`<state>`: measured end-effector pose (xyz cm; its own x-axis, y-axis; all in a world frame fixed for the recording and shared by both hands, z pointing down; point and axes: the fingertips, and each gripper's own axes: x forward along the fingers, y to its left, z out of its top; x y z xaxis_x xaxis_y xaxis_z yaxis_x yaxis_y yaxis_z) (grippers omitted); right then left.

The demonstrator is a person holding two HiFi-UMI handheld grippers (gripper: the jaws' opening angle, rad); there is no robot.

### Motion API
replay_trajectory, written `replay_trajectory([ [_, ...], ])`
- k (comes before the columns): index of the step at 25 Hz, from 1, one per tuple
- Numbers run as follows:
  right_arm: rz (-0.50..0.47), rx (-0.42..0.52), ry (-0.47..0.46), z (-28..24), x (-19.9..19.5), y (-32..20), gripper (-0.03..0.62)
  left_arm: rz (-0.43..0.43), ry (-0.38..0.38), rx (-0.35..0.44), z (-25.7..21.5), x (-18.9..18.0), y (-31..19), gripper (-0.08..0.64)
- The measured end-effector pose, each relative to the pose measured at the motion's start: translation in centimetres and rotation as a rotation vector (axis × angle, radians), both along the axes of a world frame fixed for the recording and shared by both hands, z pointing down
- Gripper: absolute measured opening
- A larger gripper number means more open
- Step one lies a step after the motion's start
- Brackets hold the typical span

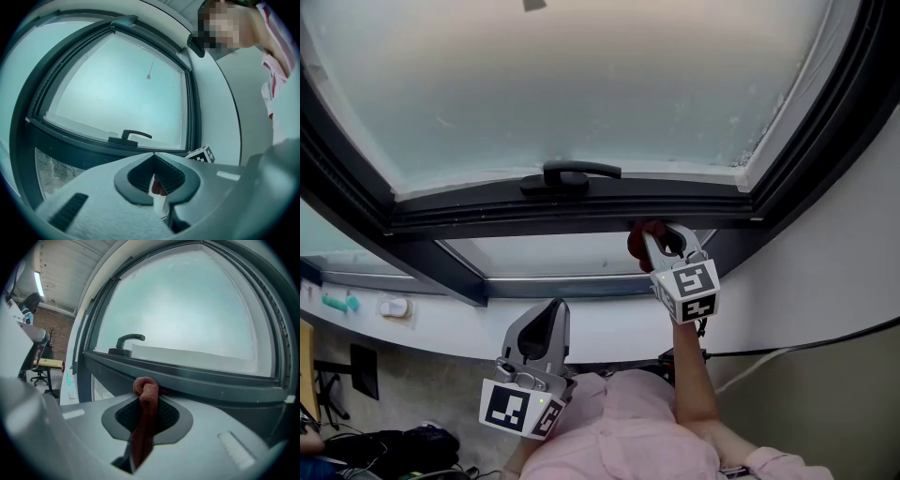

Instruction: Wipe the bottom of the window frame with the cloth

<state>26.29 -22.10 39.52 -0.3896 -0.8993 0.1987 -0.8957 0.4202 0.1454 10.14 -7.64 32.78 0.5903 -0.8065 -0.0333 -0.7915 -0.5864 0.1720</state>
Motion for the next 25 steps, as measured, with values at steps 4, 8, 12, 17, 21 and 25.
replay_trajectory([
  [4,-0.015,0.006,-0.001,0.0,0.0,0.0,0.052,-0.015,0.001,-0.004,0.2,0.1,0.0,0.000],
  [8,-0.020,0.008,-0.001,0.0,0.1,-0.1,0.052,-0.016,0.001,-0.008,0.3,0.2,0.0,0.000],
  [12,0.009,0.007,-0.002,0.0,1.3,0.0,0.052,-0.007,0.001,-0.005,0.3,0.5,0.1,0.000],
  [17,0.040,0.006,0.004,-0.1,2.6,0.1,0.052,0.014,0.003,0.000,0.1,1.0,0.1,0.000],
  [21,0.068,0.008,0.002,-0.2,3.8,0.2,0.052,0.013,0.005,-0.001,0.1,0.9,0.1,0.000],
  [25,0.084,0.011,0.000,-0.2,4.7,0.3,0.052,0.010,0.007,-0.001,0.1,0.7,0.2,0.000],
])
